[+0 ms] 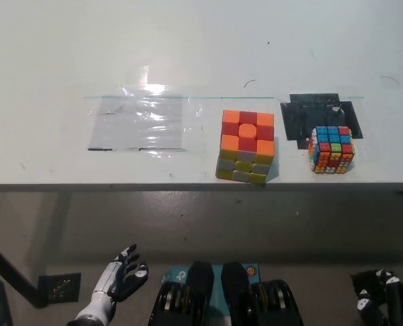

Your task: The robot uses its right hand to pick up the small cube kept on the middle on the desk and place it on the bigger cube kept next to it

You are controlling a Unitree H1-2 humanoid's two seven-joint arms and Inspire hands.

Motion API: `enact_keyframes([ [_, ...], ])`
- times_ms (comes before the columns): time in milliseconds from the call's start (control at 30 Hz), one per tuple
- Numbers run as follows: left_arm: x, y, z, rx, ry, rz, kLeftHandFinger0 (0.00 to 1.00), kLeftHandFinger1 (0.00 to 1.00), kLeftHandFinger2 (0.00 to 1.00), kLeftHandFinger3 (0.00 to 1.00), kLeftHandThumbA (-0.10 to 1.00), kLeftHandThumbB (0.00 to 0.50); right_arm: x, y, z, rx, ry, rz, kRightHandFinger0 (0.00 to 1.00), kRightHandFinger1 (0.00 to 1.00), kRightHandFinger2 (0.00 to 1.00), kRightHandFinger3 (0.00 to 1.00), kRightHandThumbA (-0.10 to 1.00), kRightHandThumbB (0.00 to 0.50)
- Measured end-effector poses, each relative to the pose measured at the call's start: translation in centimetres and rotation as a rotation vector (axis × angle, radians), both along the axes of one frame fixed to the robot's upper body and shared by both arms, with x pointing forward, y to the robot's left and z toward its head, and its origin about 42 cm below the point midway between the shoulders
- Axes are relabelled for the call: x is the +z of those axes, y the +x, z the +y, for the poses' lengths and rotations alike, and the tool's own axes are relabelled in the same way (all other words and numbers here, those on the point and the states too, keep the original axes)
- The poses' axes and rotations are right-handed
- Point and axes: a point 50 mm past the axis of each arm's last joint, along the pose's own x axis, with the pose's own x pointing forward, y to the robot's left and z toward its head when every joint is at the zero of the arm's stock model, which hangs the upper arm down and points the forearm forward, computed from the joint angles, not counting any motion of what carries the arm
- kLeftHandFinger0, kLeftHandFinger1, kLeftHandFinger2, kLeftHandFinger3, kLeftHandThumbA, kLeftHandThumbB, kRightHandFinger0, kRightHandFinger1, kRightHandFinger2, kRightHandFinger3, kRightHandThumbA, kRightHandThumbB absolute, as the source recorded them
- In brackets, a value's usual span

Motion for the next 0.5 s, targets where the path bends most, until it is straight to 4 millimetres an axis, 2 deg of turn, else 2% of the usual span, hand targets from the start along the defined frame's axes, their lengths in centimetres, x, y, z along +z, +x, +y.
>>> enact_keyframes([
  [33, 0.0, 0.0, 0.0, 0.000, 0.000, -0.001, 1.00, 1.00, 1.00, 1.00, 0.35, 0.294, 0.3, 0.0, -0.1, -0.004, 0.003, -0.013, 0.30, 0.34, 0.41, 0.58, 0.14, 0.107],
  [67, 0.0, 0.0, 0.0, 0.000, 0.000, -0.001, 1.00, 1.00, 1.00, 1.00, 0.34, 0.293, 1.2, 0.0, -0.2, -0.012, 0.009, -0.045, 0.25, 0.30, 0.38, 0.59, 0.08, 0.111],
  [133, 0.0, 0.0, 0.0, -0.001, 0.002, -0.002, 1.00, 1.00, 1.00, 1.00, 0.35, 0.284, 2.6, 0.0, -0.4, -0.025, 0.027, -0.097, 0.22, 0.26, 0.36, 0.60, 0.06, 0.113],
  [233, 0.0, 0.0, 0.0, -0.003, 0.003, -0.003, 1.00, 1.00, 1.00, 1.00, 0.33, 0.289, 4.8, 0.0, -0.6, -0.034, 0.052, -0.172, 0.10, 0.17, 0.28, 0.61, 0.11, 0.090],
  [300, 0.0, -0.1, 0.0, -0.002, 0.002, -0.002, 1.00, 1.00, 1.00, 1.00, 0.34, 0.299, 6.7, 0.1, -0.6, -0.031, 0.060, -0.237, 0.10, 0.16, 0.27, 0.61, 0.11, 0.089],
  [400, -0.1, -0.1, 0.0, -0.003, 0.003, -0.002, 1.00, 1.00, 1.00, 1.00, 0.35, 0.301, 9.6, 0.2, -0.5, -0.019, 0.069, -0.327, 0.03, 0.09, 0.21, 0.62, 0.09, 0.074],
  [500, -0.1, -0.1, 0.0, -0.003, 0.003, -0.001, 1.00, 1.00, 1.00, 1.00, 0.35, 0.295, 12.3, 0.3, -0.4, 0.005, 0.071, -0.407, 0.00, 0.04, 0.16, 0.63, 0.06, 0.075],
])
